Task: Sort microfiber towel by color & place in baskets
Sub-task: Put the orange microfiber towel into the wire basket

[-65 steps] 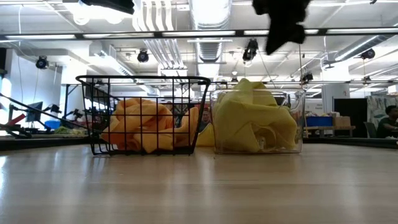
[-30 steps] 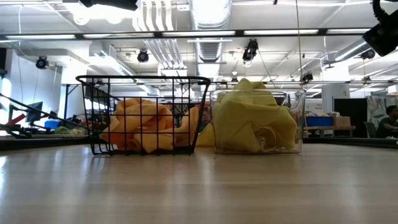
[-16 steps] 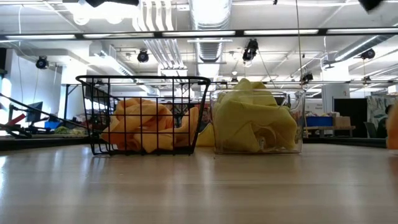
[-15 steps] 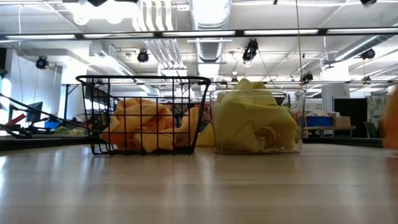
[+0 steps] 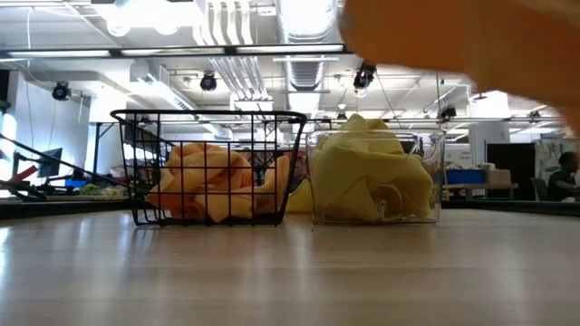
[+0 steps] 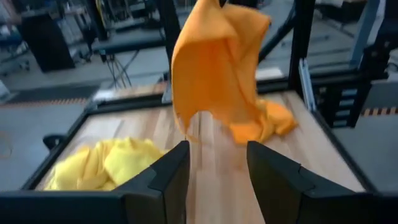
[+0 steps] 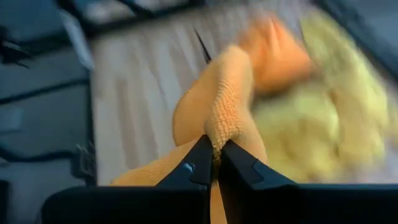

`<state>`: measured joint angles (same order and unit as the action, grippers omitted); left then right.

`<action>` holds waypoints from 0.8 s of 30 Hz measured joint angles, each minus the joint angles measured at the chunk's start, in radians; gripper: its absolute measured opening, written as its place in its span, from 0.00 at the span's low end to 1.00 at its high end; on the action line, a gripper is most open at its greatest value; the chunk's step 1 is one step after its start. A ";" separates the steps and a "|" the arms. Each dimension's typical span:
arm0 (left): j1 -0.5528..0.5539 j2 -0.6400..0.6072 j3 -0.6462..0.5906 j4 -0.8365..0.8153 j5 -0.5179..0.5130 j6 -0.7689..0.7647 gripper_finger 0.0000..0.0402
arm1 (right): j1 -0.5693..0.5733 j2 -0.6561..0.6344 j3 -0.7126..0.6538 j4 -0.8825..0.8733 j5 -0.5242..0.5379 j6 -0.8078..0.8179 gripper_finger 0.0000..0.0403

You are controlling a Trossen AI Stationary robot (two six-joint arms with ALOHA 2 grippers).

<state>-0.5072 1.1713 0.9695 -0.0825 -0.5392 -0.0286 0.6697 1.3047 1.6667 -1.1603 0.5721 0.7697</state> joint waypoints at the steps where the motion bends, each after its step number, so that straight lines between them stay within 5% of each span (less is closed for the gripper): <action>1: 0.000 0.000 0.000 0.023 0.000 0.015 0.37 | 0.000 -0.008 0.003 0.065 0.009 -0.090 0.02; 7: 0.005 0.003 0.000 0.111 -0.016 0.064 0.53 | -0.012 -0.012 -0.001 0.359 0.023 -0.547 0.02; 11: 0.007 0.027 0.000 0.121 -0.118 0.066 0.66 | -0.042 0.008 -0.040 0.473 0.022 -0.749 0.02; 17: 0.008 0.105 0.000 0.245 -0.095 0.141 0.80 | -0.138 0.053 -0.103 0.683 -0.194 -0.876 0.02; 24: 0.007 0.199 0.000 0.328 -0.070 0.148 0.83 | -0.254 0.118 -0.122 0.823 -0.319 -0.938 0.02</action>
<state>-0.4998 1.3702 0.9699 0.2451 -0.6091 0.1196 0.4157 1.4232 1.5448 -0.3378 0.2528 -0.1688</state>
